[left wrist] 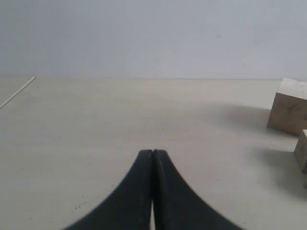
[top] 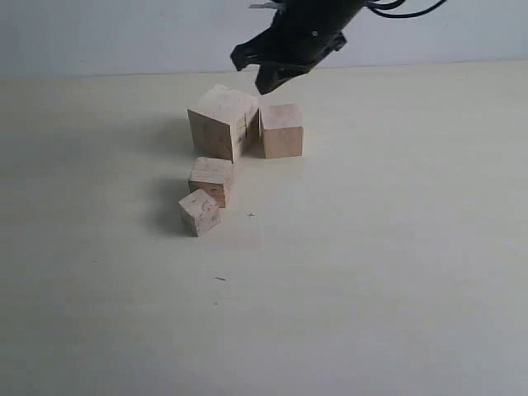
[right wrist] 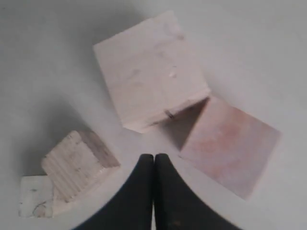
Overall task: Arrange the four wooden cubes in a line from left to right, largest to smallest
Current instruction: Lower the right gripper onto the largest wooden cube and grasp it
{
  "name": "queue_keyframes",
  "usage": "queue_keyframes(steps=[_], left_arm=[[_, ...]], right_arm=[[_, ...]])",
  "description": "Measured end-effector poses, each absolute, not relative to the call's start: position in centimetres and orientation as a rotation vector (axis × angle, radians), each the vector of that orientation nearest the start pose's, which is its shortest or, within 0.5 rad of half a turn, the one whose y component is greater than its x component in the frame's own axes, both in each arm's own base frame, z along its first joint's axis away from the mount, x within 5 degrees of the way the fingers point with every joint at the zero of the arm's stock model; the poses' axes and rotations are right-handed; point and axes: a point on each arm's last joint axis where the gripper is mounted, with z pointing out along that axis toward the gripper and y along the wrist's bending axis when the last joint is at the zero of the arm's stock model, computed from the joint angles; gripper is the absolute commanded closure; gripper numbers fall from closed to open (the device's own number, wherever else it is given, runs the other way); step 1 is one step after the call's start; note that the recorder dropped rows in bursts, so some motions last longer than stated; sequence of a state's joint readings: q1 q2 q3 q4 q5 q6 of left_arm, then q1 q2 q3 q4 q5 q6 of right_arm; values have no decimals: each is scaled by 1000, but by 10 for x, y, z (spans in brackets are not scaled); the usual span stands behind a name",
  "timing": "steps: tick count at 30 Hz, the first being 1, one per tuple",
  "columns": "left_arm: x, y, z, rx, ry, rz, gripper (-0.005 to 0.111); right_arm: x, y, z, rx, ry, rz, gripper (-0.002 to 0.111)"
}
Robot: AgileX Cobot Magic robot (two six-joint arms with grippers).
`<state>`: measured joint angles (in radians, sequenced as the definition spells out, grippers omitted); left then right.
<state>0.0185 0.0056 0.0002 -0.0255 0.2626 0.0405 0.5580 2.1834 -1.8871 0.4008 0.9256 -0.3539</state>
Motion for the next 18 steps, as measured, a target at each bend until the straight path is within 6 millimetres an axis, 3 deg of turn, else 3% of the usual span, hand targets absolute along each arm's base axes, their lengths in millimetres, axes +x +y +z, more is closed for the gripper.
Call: queue_keyframes(steps=[5, 8, 10, 13, 18], left_arm=[[55, 0, 189, 3, 1752, 19, 107], [55, 0, 189, 3, 1752, 19, 107], [55, 0, 189, 3, 1752, 19, 107], [55, 0, 189, 3, 1752, 19, 107], [55, 0, 189, 3, 1752, 19, 107]], right_arm=[[395, 313, 211, -1109, 2470, 478, 58], [391, 325, 209, -1120, 2435, 380, 28], [390, 330, 211, -1118, 2403, 361, 14], [392, 331, 213, -1134, 2362, 337, 3], [399, 335, 196, -1193, 2297, 304, 3]])
